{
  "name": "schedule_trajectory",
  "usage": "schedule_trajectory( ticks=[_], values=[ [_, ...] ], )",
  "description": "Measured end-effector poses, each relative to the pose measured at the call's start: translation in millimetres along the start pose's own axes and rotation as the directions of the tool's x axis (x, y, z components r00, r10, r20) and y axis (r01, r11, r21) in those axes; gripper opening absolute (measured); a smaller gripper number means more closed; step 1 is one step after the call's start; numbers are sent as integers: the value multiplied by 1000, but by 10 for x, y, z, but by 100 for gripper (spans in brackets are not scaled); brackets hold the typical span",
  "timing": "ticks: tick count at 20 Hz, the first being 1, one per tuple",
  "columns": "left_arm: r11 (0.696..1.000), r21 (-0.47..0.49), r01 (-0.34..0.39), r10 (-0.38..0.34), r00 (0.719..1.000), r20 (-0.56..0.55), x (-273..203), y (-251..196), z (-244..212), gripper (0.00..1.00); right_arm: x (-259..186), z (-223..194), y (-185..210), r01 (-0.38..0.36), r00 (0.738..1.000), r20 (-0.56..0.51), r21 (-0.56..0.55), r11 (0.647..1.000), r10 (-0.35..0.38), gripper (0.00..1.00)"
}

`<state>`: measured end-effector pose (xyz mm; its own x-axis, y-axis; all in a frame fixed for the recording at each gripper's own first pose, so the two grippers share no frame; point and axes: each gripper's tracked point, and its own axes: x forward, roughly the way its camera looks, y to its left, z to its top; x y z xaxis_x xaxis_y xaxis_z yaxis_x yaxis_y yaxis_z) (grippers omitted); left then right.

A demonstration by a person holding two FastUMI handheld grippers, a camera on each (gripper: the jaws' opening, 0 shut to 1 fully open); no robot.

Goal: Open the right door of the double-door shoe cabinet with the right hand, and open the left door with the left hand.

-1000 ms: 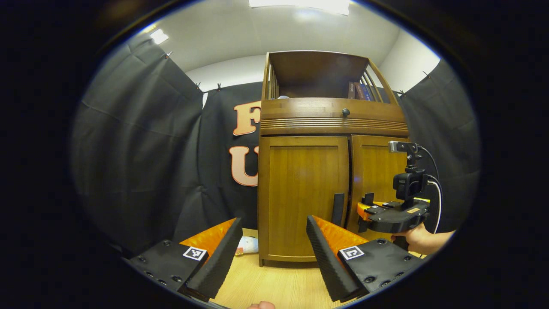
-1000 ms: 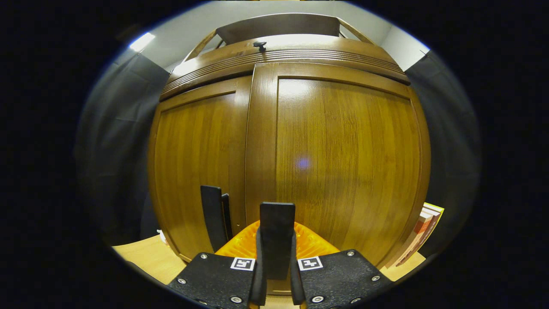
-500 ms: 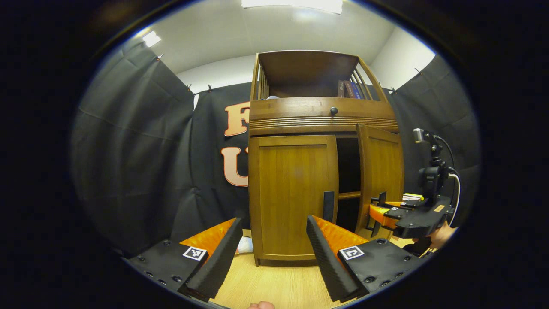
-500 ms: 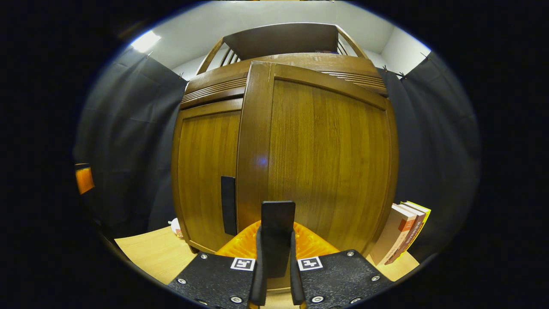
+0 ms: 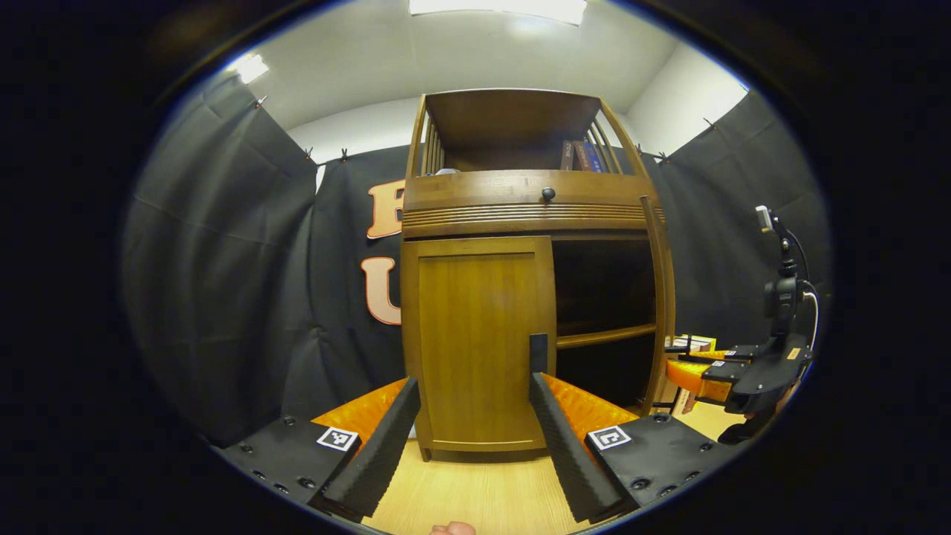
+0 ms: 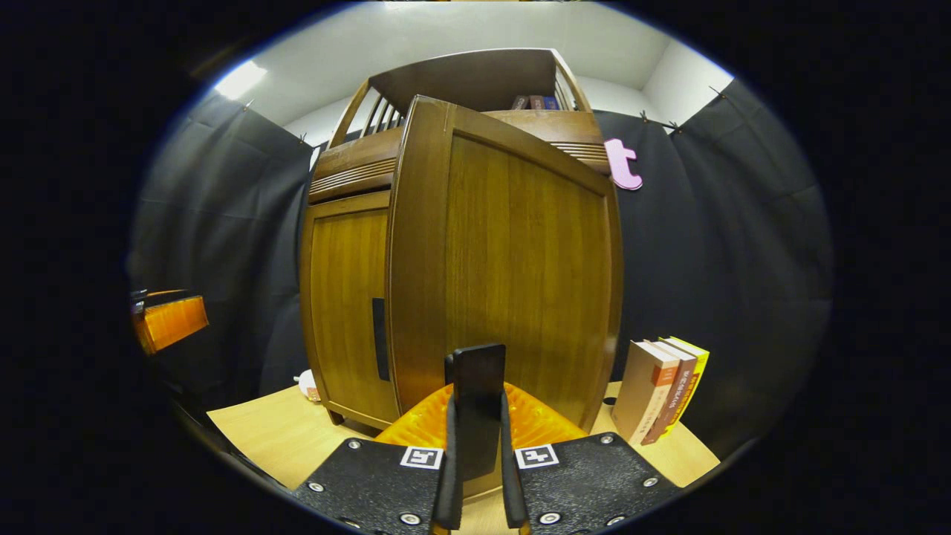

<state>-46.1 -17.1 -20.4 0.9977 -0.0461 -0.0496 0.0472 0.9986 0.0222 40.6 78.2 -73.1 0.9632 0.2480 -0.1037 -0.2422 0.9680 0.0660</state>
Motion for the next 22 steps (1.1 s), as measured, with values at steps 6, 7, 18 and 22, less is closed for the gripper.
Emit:
schedule_trajectory(
  ticks=[6, 7, 18, 22],
  values=[
    [999, 5, 32, -32, 999, -6, -16, -243, -35, 94, -211, -3, -255, 32, 999, -12, 33, 999, -32, 15],
    [999, 1, 36, -36, 999, -7, -23, -272, -40, 94, -223, -10, -288, 32, 999, -16, 24, 999, -32, 13],
    [1000, -16, 26, -27, 999, -42, -68, -390, -210, 94, -522, 6, -800, 79, 997, -5, 51, 996, -79, 19],
    [1000, -25, 18, -20, 998, -66, -64, -395, -295, 94, -572, 3, -982, 91, 996, -7, 55, 994, -90, 8]
  ],
)
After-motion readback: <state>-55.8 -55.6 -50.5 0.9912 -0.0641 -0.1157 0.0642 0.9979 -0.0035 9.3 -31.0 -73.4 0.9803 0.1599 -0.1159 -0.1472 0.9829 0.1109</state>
